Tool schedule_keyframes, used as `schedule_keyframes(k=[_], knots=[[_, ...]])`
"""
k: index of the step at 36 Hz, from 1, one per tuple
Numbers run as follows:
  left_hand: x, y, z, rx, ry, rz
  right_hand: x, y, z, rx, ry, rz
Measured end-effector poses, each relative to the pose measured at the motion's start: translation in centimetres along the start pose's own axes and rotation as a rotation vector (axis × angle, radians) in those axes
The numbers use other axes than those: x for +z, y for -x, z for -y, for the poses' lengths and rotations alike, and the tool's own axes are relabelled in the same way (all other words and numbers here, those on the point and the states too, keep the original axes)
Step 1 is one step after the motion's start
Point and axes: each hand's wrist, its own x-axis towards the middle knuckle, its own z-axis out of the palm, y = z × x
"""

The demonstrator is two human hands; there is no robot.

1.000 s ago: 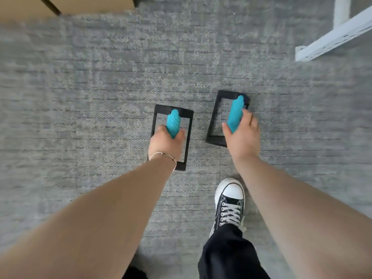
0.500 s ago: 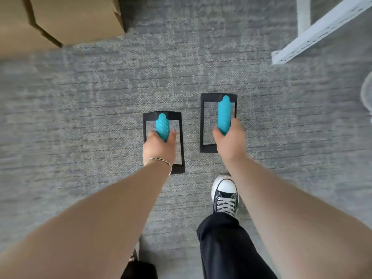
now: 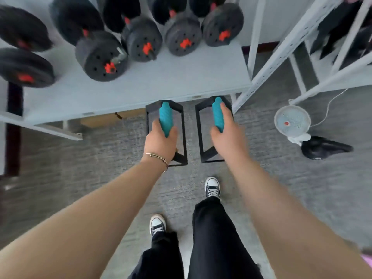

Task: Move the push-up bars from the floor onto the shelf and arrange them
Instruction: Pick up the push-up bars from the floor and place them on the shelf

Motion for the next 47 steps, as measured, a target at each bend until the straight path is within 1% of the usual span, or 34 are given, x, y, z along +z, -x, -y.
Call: schedule_keyframes(k=[2,5,9,15,20,25,33,41,47], knots=[[-2.6,2.4,-3.6,0.085,-0.010,-0.028,-3.7,1.6,2.5,-0.017,-0.013,-0.035],[-5.6,4.9,-8.4,0.205,-0.007,-0.068,-8.9,2.7,5.7,-0.088,-0.042,-0.070],[-8.5,7.1,-14.7,0.296,0.020,-0.146,-15.7,2.8,9.1,-0.171,-0.109,-0.093],[-11.0,8.7,-23.6,0.335,0.146,-0.202,-25.7,0.8,12.7,-0.265,-0.167,-0.151],[-12.5,9.8,-30.2,0.340,0.239,-0.276,-33.0,-0.8,15.4,-0.394,-0.174,-0.167],[-13.7,8.7,-36.9,0.387,0.277,-0.278,-38.5,-4.5,17.9,-0.429,-0.183,-0.236],[-16.5,2.1,-45.7,0.381,0.281,-0.237,-42.8,-12.0,22.3,-0.377,-0.233,-0.266],[-17.3,-8.0,-50.2,0.315,0.275,-0.167,-42.0,-20.6,26.1,-0.274,-0.233,-0.286],[-18.3,-14.3,-52.0,0.277,0.225,-0.073,-40.8,-26.0,28.6,-0.194,-0.223,-0.262]])
